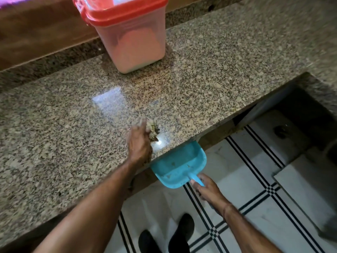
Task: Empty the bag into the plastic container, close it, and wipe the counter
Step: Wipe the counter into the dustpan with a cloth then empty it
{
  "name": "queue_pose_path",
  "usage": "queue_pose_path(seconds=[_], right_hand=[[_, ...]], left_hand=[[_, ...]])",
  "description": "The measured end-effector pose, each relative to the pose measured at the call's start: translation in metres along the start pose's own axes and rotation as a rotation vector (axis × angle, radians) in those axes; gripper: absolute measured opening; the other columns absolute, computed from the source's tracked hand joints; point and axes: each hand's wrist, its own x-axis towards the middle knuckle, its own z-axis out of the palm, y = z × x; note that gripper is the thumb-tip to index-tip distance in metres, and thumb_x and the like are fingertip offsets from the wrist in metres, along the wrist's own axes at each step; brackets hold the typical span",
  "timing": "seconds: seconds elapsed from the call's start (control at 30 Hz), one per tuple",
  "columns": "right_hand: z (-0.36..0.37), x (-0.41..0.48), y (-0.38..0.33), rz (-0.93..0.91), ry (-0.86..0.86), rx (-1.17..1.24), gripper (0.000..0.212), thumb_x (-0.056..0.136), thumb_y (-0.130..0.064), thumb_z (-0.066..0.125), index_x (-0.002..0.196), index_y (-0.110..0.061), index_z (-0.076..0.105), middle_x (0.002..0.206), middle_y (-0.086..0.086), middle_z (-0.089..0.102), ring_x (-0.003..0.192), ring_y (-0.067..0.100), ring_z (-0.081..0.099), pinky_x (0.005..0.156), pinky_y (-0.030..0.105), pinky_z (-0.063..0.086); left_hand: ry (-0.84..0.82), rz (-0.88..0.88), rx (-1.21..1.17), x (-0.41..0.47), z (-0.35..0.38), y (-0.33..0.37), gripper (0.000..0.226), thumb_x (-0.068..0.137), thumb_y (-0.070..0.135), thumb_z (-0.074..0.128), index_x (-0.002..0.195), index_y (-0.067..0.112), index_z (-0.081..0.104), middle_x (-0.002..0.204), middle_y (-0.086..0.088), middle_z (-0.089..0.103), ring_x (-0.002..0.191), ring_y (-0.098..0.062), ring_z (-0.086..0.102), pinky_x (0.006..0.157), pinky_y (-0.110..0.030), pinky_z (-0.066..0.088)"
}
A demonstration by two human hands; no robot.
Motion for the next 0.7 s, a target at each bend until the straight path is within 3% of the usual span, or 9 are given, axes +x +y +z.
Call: queue_pose_path(seconds=[0.1, 0.23, 0.27, 0.33, 0.43, 0.5, 0.53, 0.6, 0.7], right_hand=[[-0.011, 0.000, 0.002, 0.000, -0.020, -0.021, 0.015, 0.100, -0.036, 0.064, 0.115, -0.032, 0.066, 0.086, -0.016, 0.061, 0.076, 0.001, 0.056, 0.069, 0.023, 0.046], [-0.011, 0.006, 0.000, 0.015, -0.030, -0.062, 0.015, 0.100, -0.039, 0.063, 0.114, -0.033, 0.065, 0.089, -0.016, 0.061, 0.078, 0.001, 0.057, 0.073, 0.023, 0.046], [-0.009, 0.007, -0.002, 0.015, -0.033, -0.059, 0.014, 0.100, -0.038, 0.063, 0.113, -0.033, 0.065, 0.088, -0.017, 0.061, 0.078, 0.000, 0.056, 0.073, 0.022, 0.045], [-0.003, 0.010, -0.006, 0.010, -0.028, -0.062, 0.008, 0.102, -0.034, 0.063, 0.109, -0.031, 0.065, 0.086, -0.016, 0.059, 0.075, 0.001, 0.055, 0.071, 0.022, 0.044], [0.002, 0.011, -0.012, 0.025, -0.020, -0.062, 0.008, 0.103, -0.029, 0.062, 0.109, -0.027, 0.066, 0.083, -0.008, 0.059, 0.070, 0.005, 0.053, 0.066, 0.022, 0.046], [0.004, 0.011, -0.018, 0.049, -0.018, -0.061, 0.009, 0.103, -0.028, 0.061, 0.110, -0.027, 0.067, 0.082, -0.005, 0.058, 0.065, 0.001, 0.052, 0.063, 0.020, 0.046], [0.004, 0.010, -0.021, 0.057, -0.018, -0.058, 0.009, 0.103, -0.028, 0.061, 0.110, -0.027, 0.067, 0.083, -0.005, 0.057, 0.063, -0.001, 0.052, 0.062, 0.019, 0.046], [0.003, 0.009, -0.026, 0.080, -0.003, -0.048, 0.010, 0.104, -0.028, 0.061, 0.112, -0.027, 0.066, 0.086, -0.005, 0.059, 0.066, -0.002, 0.054, 0.064, 0.017, 0.048], [0.001, 0.008, -0.031, 0.110, 0.019, -0.042, 0.012, 0.104, -0.028, 0.060, 0.115, -0.026, 0.064, 0.096, -0.002, 0.061, 0.080, 0.007, 0.056, 0.072, 0.019, 0.049]], left_hand=[[0.143, -0.261, -0.213, 0.014, -0.017, -0.029, 0.046, 0.105, 0.049, 0.036, 0.129, 0.015, 0.057, 0.110, -0.014, 0.063, 0.093, -0.036, 0.062, 0.074, -0.047, 0.054], [0.366, -0.726, -0.202, 0.045, -0.047, -0.076, 0.040, 0.109, 0.044, 0.037, 0.122, 0.011, 0.057, 0.101, -0.004, 0.058, 0.066, -0.011, 0.043, 0.054, -0.029, 0.031], [0.381, -0.695, -0.194, 0.053, -0.049, -0.076, 0.041, 0.108, 0.044, 0.036, 0.120, 0.012, 0.059, 0.101, -0.005, 0.063, 0.066, -0.011, 0.046, 0.053, -0.029, 0.034], [0.334, -0.412, -0.238, 0.060, -0.043, -0.059, 0.040, 0.105, 0.045, 0.034, 0.117, 0.019, 0.062, 0.096, 0.002, 0.066, 0.072, -0.012, 0.058, 0.055, -0.026, 0.046], [0.041, 0.107, -0.209, 0.055, -0.021, -0.012, 0.035, 0.110, 0.046, 0.032, 0.124, 0.030, 0.059, 0.096, 0.007, 0.061, 0.083, -0.010, 0.062, 0.068, -0.026, 0.055], [-0.035, 0.249, -0.111, 0.056, -0.014, -0.004, 0.042, 0.107, 0.054, 0.025, 0.134, 0.035, 0.050, 0.104, 0.001, 0.054, 0.093, -0.017, 0.055, 0.076, -0.034, 0.053], [-0.007, 0.223, -0.150, 0.062, -0.017, -0.009, 0.050, 0.104, 0.062, 0.024, 0.131, 0.032, 0.053, 0.105, -0.002, 0.056, 0.093, -0.020, 0.058, 0.074, -0.039, 0.055], [0.139, -0.033, -0.347, 0.085, -0.033, -0.032, 0.056, 0.101, 0.070, 0.032, 0.112, 0.026, 0.063, 0.098, -0.002, 0.066, 0.079, -0.015, 0.066, 0.062, -0.041, 0.059], [0.299, -0.485, -0.306, 0.128, -0.060, -0.082, 0.038, 0.107, 0.052, 0.038, 0.119, 0.022, 0.058, 0.084, 0.010, 0.048, 0.061, -0.004, 0.042, 0.050, -0.022, 0.036]])
